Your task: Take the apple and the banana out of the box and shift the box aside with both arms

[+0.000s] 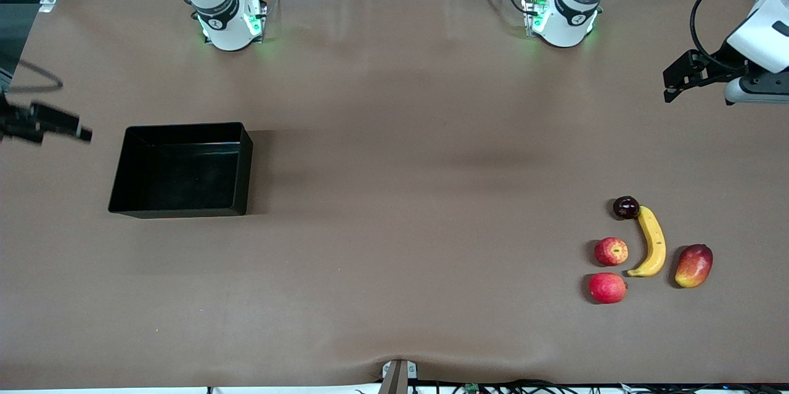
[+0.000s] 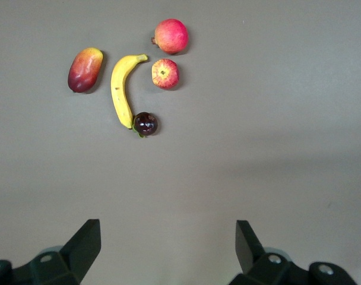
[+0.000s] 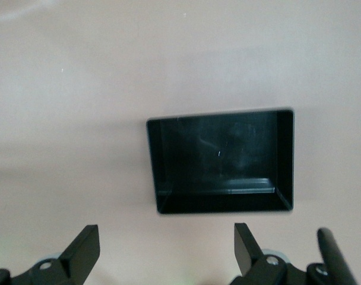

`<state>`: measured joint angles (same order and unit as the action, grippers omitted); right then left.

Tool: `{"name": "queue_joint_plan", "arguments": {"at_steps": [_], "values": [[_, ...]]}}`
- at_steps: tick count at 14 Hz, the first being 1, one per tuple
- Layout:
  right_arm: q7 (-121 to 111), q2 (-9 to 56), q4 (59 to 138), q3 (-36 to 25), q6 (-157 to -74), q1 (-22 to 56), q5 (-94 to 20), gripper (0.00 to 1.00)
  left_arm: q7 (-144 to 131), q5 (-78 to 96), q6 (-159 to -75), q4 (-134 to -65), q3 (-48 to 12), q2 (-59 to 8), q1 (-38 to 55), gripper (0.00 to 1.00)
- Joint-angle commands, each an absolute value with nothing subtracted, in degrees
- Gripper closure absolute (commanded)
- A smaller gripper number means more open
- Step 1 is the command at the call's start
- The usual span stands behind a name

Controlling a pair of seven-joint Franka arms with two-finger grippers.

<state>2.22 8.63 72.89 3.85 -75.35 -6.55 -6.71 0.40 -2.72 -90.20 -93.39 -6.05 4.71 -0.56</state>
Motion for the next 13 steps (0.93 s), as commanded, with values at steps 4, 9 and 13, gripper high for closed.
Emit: {"name": "queue_joint_plan", "arguments": {"at_steps": [4,9,13], "values": [[4.7,-1.7,82.9,3.3,-72.0,-3.8,0.3,0.0,-1.9,0.2,-90.3,-93.6,-5.4,5.2,-0.2,0.0],[4.2,-4.2,86.8,3.9,-75.4,-4.0,0.0,0.0,-7.3,-0.4,-90.2,-93.3,-6.1,5.2,0.2,0.0],[3.4,-9.8,95.7,3.4,-80.8,-4.6,-3.7,0.0,-9.1,-0.6,-90.1,-91.9,-6.2,5.0,0.3,0.0]]}}
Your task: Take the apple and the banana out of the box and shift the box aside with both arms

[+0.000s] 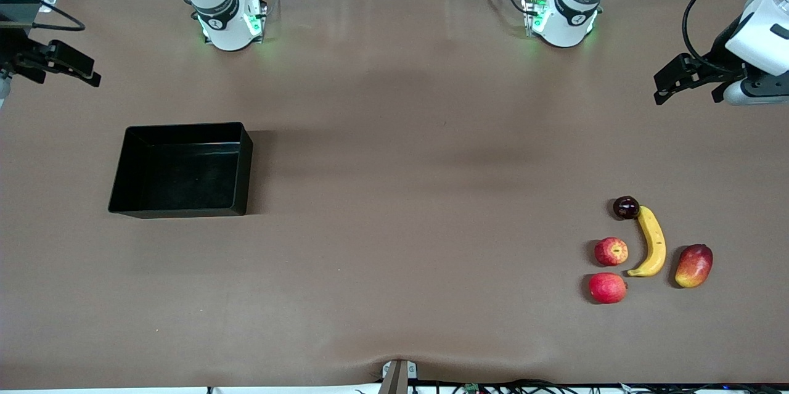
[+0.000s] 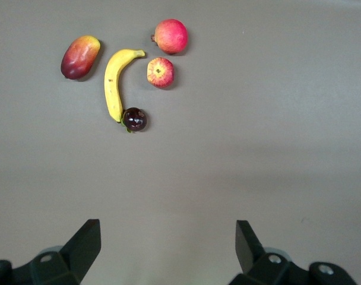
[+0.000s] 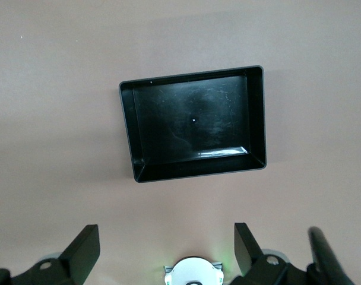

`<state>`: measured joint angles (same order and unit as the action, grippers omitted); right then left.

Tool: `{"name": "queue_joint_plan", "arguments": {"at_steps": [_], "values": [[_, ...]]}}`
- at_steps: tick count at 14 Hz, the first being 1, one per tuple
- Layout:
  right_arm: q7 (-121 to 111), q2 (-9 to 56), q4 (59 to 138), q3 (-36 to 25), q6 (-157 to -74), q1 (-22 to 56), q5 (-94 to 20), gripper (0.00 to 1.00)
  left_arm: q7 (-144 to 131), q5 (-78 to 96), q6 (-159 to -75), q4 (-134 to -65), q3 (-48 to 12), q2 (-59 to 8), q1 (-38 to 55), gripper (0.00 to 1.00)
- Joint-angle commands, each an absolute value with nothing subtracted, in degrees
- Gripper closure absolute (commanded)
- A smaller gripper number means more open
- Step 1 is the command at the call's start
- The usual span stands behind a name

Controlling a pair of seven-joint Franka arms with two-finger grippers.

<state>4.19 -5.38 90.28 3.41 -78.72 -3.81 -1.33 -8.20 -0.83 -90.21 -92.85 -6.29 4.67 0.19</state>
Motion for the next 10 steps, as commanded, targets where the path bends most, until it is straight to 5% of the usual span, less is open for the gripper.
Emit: {"name": "queue_joint_plan", "arguments": {"at_steps": [1,10], "values": [[3.3,-9.8,95.5,3.3,-80.9,-4.6,-4.9,0.0,-9.1,-0.6,-89.3,-91.5,-6.2,5.0,0.4,0.0],[2.0,-9.5,95.2,3.3,-83.5,-4.7,-4.6,0.0,-10.4,-0.9,-88.9,-91.1,-6.2,4.8,0.2,0.0]]}}
